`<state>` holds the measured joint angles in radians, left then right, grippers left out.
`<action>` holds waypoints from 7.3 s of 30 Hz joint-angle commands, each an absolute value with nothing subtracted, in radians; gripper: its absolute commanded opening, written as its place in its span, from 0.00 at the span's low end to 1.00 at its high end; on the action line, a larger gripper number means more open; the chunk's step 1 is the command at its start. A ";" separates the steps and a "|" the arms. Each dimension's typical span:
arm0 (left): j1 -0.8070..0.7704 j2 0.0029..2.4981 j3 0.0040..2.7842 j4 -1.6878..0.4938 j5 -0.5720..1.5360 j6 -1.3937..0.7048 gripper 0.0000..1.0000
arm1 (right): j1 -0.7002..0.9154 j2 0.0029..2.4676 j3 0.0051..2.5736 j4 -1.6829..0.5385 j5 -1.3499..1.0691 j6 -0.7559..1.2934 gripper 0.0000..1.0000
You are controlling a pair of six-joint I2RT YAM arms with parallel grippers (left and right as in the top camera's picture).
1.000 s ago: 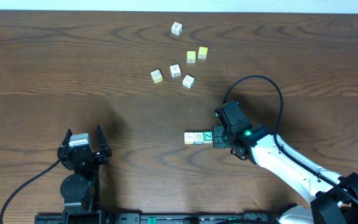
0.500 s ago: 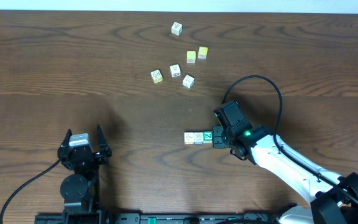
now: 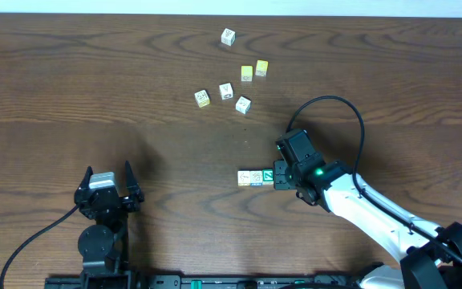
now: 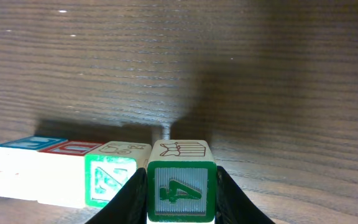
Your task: Lift 4 blocks
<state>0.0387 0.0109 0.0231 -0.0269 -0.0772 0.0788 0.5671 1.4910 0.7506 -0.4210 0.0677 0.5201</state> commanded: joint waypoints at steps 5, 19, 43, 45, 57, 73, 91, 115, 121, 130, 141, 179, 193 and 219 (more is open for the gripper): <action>0.044 0.006 0.004 -0.067 -0.089 0.074 0.76 | 0.577 1.553 0.744 -0.410 0.092 0.538 0.07; 0.044 0.006 0.004 -0.067 -0.089 0.074 0.76 | 0.577 1.556 0.744 -0.400 0.092 0.538 0.13; 0.044 0.006 0.004 -0.067 -0.089 0.074 0.76 | 0.577 1.556 0.744 -0.392 0.093 0.538 0.34; 0.044 0.006 0.004 -0.067 -0.089 0.074 0.76 | 0.577 1.556 0.744 -0.392 0.093 0.538 0.35; 0.044 0.006 0.004 -0.067 -0.089 0.074 0.76 | 0.577 1.556 0.744 -0.393 0.093 0.538 0.38; 0.044 0.006 0.004 -0.067 -0.089 0.074 0.76 | 0.577 1.556 0.744 -0.394 0.093 0.538 0.40; 0.044 0.006 0.004 -0.067 -0.089 0.074 0.76 | 0.577 1.556 0.744 -0.389 0.097 0.538 0.48; 0.044 0.006 0.004 -0.067 -0.089 0.074 0.76 | 0.577 1.556 0.744 -0.397 0.101 0.538 0.41; 0.044 0.006 0.004 -0.067 -0.089 0.074 0.76 | 0.577 1.556 0.744 -0.397 0.104 0.538 0.41; 0.044 0.006 0.004 -0.067 -0.089 0.074 0.75 | 0.577 1.556 0.744 -0.392 0.146 0.532 0.40; 0.044 0.006 0.004 -0.067 -0.089 0.074 0.75 | 0.577 1.556 0.744 -0.345 0.145 0.489 0.39; 0.044 0.006 0.004 -0.067 -0.089 0.074 0.76 | 0.482 1.556 0.752 -0.420 0.095 0.475 0.01; 0.044 0.006 0.004 -0.067 -0.089 0.074 0.75 | 0.532 1.556 0.752 -0.439 0.096 0.482 0.01; 0.044 0.006 0.004 -0.067 -0.089 0.074 0.75 | 0.530 1.556 0.752 -0.337 0.160 0.447 0.05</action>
